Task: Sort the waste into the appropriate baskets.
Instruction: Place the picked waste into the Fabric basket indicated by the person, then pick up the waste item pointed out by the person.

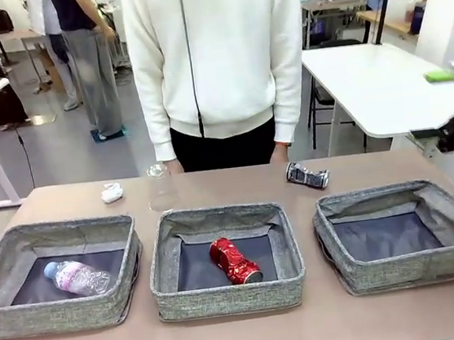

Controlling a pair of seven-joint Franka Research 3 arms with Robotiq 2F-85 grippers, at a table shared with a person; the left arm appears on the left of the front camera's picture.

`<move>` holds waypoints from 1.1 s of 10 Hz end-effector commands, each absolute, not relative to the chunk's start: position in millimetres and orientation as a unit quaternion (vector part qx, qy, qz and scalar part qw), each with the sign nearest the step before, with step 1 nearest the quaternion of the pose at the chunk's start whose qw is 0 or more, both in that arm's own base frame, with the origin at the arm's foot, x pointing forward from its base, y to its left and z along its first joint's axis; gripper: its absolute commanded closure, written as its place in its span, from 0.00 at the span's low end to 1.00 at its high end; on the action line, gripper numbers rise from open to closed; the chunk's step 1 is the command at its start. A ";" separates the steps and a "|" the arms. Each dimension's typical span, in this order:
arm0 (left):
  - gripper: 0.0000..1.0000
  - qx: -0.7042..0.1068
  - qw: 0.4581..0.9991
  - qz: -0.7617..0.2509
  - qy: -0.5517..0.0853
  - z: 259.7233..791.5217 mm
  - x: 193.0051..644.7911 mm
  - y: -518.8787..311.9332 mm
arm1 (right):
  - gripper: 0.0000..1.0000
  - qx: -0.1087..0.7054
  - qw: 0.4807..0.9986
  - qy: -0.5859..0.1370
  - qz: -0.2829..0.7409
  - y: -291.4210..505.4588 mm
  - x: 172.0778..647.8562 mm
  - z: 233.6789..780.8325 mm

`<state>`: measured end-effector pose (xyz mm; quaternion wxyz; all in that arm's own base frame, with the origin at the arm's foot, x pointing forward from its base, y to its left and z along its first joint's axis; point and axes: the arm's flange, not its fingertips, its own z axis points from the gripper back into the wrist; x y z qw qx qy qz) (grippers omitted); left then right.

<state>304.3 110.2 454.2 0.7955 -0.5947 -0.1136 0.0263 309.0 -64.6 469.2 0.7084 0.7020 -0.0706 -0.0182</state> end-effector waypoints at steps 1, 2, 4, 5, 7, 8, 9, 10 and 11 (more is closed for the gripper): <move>0.00 -0.595 0.796 0.015 -0.116 454.7 302.0 111.0 | 0.00 0.688 0.717 -0.105 -0.032 -77.3 272.3 448.6; 0.00 -0.595 0.796 0.015 -0.116 454.7 302.0 111.0 | 0.00 0.648 0.745 -0.141 -0.076 -69.2 258.3 441.8; 0.00 -0.595 0.796 0.015 -0.116 454.7 302.0 111.0 | 0.00 0.703 0.705 -0.087 -0.030 -85.4 297.5 461.8; 0.00 -0.595 0.796 0.015 -0.116 454.7 302.0 111.0 | 0.00 0.703 0.705 -0.087 -0.030 -85.4 297.5 461.8; 0.00 -0.595 0.796 0.015 -0.116 454.7 302.0 111.0 | 0.00 0.703 0.705 -0.087 -0.030 -85.4 297.5 461.8; 0.00 -0.595 0.796 0.015 -0.116 454.7 302.0 111.0 | 0.00 0.703 0.705 -0.087 -0.030 -85.4 297.5 461.8; 0.00 -0.595 0.796 0.015 -0.116 454.7 302.0 111.0 | 0.00 0.703 0.705 -0.087 -0.030 -85.4 297.5 461.8; 0.00 -0.595 0.796 0.015 -0.116 454.7 302.0 111.0 | 0.00 0.703 0.705 -0.087 -0.030 -85.4 297.5 461.8; 0.00 -0.595 0.796 0.015 -0.116 454.7 302.0 111.0 | 0.00 0.703 0.705 -0.087 -0.030 -85.4 297.5 461.8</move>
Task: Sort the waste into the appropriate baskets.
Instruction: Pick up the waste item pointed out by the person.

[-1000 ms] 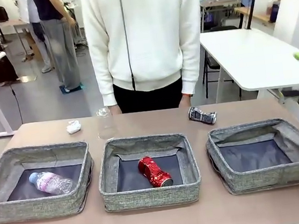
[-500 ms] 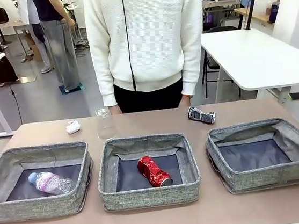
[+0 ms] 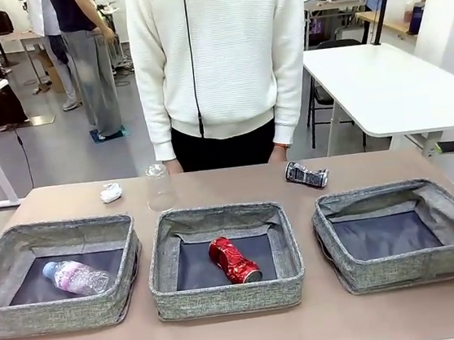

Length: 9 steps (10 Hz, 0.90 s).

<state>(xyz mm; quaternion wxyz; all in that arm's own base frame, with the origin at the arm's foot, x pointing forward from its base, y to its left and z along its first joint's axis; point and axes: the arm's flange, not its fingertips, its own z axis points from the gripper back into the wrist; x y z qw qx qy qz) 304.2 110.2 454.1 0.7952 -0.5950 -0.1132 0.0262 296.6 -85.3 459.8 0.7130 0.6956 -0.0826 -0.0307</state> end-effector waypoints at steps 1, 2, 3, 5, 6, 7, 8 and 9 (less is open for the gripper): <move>0.00 -0.595 0.796 0.015 -0.116 454.7 302.0 111.0 | 0.00 0.703 0.705 -0.087 -0.030 -85.4 297.5 461.8; 0.00 -0.595 0.796 0.015 -0.116 454.7 302.0 111.0 | 0.00 0.703 0.705 -0.087 -0.030 -85.4 297.5 461.8; 0.00 -0.595 0.796 0.015 -0.116 454.7 302.0 111.0 | 0.00 0.703 0.705 -0.087 -0.030 -85.4 297.5 461.8; 0.00 -0.595 0.796 0.015 -0.116 454.7 302.0 111.0 | 0.00 0.703 0.705 -0.087 -0.030 -85.4 297.5 461.8; 0.00 -0.595 0.796 0.015 -0.116 454.7 302.0 111.0 | 0.00 0.703 0.705 -0.087 -0.030 -85.4 297.5 461.8; 0.00 -0.595 0.796 0.015 -0.116 454.7 302.0 111.0 | 0.00 0.703 0.705 -0.087 -0.030 -85.4 297.5 461.8; 0.00 -0.595 0.796 0.015 -0.116 454.7 302.0 111.0 | 0.00 0.703 0.705 -0.087 -0.030 -85.4 297.5 461.8; 0.00 -0.595 0.796 0.015 -0.116 454.7 302.0 111.0 | 0.00 0.703 0.705 -0.087 -0.030 -85.4 297.5 461.8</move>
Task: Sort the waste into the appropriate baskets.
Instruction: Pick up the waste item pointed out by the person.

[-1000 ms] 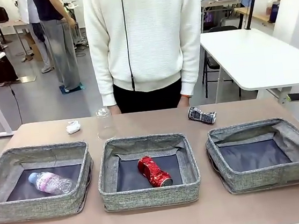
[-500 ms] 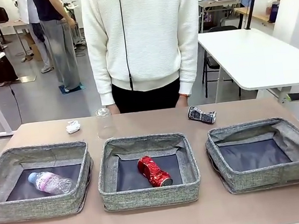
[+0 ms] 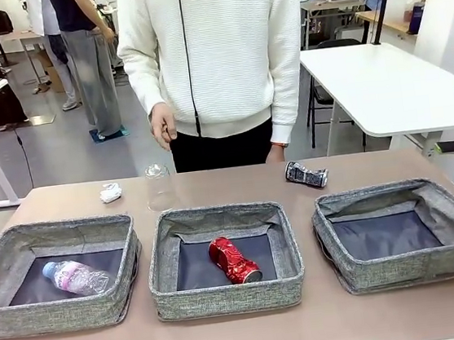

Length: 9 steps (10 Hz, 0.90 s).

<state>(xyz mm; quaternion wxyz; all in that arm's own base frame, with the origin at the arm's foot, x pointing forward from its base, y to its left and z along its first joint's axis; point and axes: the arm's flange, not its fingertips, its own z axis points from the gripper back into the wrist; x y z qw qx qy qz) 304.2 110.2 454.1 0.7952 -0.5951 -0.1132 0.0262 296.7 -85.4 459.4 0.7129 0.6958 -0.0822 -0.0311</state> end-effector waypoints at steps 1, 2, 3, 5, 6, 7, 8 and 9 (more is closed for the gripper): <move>0.00 -0.595 0.796 0.015 -0.116 454.7 302.0 111.0 | 0.00 0.703 0.705 -0.087 -0.030 -85.4 297.5 461.8; 0.00 -0.595 0.796 0.015 -0.116 454.7 302.0 111.0 | 0.00 0.703 0.705 -0.087 -0.030 -85.4 297.5 461.8; 0.00 -0.595 0.796 0.015 -0.116 454.7 302.0 111.0 | 0.00 0.703 0.705 -0.087 -0.030 -85.4 297.5 461.8; 0.00 -0.595 0.796 0.015 -0.116 454.7 302.0 111.0 | 0.00 0.703 0.705 -0.087 -0.030 -85.4 297.5 461.8; 0.00 -0.595 0.795 0.026 -0.113 454.1 304.2 110.2 | 0.00 0.703 0.705 -0.087 -0.030 -85.4 297.5 461.8; 0.00 -0.558 0.814 -0.101 -0.127 458.3 320.3 93.8 | 0.00 0.703 0.705 -0.087 -0.030 -85.4 297.5 461.8; 0.00 -0.542 0.747 -0.239 -0.303 464.5 348.8 79.2 | 0.00 0.703 0.705 -0.087 -0.030 -85.4 297.5 461.8; 0.00 -0.510 0.650 -0.363 -0.430 458.7 378.9 61.3 | 0.00 0.703 0.705 -0.087 -0.030 -85.4 297.5 461.8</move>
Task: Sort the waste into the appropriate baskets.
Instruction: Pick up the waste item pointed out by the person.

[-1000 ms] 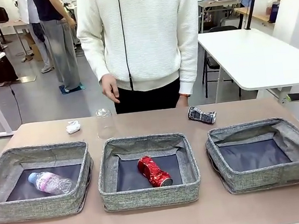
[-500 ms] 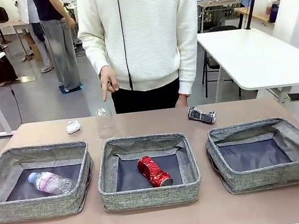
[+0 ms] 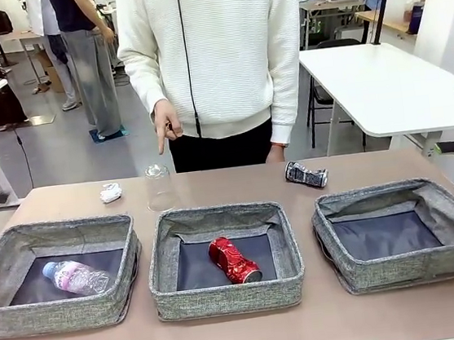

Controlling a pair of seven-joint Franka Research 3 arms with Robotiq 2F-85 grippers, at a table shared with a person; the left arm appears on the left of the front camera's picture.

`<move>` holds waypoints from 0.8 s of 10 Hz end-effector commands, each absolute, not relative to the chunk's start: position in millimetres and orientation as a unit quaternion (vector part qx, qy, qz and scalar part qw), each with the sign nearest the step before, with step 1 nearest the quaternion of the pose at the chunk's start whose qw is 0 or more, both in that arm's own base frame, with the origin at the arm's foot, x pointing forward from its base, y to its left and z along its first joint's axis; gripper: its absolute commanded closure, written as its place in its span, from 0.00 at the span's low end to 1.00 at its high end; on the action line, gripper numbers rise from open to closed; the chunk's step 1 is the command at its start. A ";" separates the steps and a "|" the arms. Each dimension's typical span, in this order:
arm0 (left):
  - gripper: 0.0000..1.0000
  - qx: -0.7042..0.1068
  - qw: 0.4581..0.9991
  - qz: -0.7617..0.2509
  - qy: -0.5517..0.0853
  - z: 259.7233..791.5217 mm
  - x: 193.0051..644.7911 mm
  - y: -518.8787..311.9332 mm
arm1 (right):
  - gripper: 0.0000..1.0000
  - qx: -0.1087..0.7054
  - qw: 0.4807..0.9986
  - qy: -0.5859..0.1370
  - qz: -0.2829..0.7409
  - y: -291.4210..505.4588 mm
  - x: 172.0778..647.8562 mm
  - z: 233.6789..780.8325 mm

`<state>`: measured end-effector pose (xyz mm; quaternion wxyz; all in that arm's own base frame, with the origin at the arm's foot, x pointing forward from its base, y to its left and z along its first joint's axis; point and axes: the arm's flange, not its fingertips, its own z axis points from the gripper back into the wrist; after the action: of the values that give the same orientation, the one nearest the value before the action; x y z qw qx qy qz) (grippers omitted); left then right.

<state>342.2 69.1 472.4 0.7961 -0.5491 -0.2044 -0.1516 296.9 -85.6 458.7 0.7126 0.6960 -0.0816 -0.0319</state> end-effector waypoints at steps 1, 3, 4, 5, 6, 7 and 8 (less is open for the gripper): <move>0.00 -0.484 0.589 -0.409 -0.501 453.0 402.5 42.7 | 0.00 0.703 0.705 -0.087 -0.030 -85.4 297.5 461.8; 0.00 -0.366 0.575 -0.461 -0.568 447.0 440.0 7.7 | 0.00 0.703 0.705 -0.087 -0.030 -85.4 297.5 461.8; 0.00 -0.264 0.587 -0.519 -0.562 442.7 458.3 -11.5 | 0.00 0.703 0.705 -0.087 -0.030 -85.4 297.5 461.8; 0.00 -0.177 0.598 -0.568 -0.537 438.1 474.9 -21.4 | 0.00 0.703 0.705 -0.087 -0.030 -85.4 297.5 461.8; 0.00 -0.137 0.606 -0.596 -0.509 433.3 491.6 -24.7 | 0.00 0.703 0.705 -0.087 -0.030 -85.4 297.5 461.8; 0.00 -0.084 0.626 -0.609 -0.479 423.0 507.3 -24.3 | 0.00 0.703 0.705 -0.087 -0.030 -85.4 297.5 461.8; 0.00 -0.047 0.662 -0.598 -0.449 401.4 524.7 -16.7 | 0.00 0.703 0.705 -0.087 -0.030 -85.4 297.5 461.8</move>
<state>512.3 -21.7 422.8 0.6534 -0.2044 -0.4224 -0.5940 296.9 -85.8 458.6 0.7124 0.6962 -0.0814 -0.0322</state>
